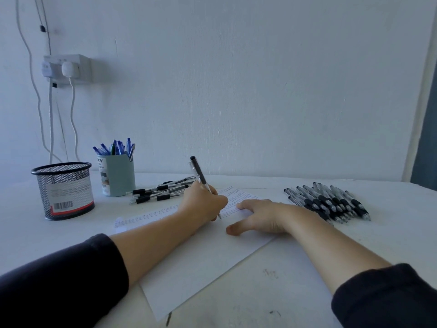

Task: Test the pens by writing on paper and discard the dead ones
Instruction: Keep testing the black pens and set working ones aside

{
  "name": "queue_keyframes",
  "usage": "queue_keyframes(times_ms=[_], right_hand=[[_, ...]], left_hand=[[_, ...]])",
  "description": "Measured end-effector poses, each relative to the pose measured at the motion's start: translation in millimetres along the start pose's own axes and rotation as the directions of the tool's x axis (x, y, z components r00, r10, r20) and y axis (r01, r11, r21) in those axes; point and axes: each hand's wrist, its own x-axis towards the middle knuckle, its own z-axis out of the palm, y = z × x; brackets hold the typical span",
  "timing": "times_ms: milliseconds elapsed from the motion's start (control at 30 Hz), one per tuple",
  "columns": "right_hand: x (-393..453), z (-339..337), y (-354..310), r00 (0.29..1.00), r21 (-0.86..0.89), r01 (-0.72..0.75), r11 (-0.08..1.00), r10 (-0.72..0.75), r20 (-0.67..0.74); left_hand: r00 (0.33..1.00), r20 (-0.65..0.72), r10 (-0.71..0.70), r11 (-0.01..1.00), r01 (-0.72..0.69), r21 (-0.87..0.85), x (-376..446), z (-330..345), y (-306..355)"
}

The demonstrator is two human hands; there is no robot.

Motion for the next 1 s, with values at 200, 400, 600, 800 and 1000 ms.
queue_keyframes(times_ms=[200,400,600,800,1000], right_hand=[[-0.6,-0.5,-0.2,1.0,-0.009,0.01,1.0,-0.01,0.002],[1.3,0.7,1.3,1.0,-0.006,-0.001,1.0,0.001,0.0],[3.2,0.0,2.3,1.0,0.0,0.012,1.0,-0.012,0.002],[11.7,0.5,6.9,1.0,0.025,0.005,1.0,-0.005,0.003],[18.0,0.8,11.8,0.999,0.026,0.032,0.999,-0.032,-0.012]], left_hand=[[1.0,-0.004,0.002,1.0,-0.002,-0.008,-0.9,-0.2,-0.8],[1.0,-0.007,-0.01,1.0,0.01,0.008,-0.9,-0.1,0.9],[0.999,-0.001,-0.034,0.998,0.034,-0.044,-1.4,-2.8,1.2],[0.989,-0.023,-0.149,0.861,0.119,-0.494,5.2,-17.5,3.2],[0.983,-0.112,-0.143,0.877,0.073,-0.476,12.2,-27.3,3.1]])
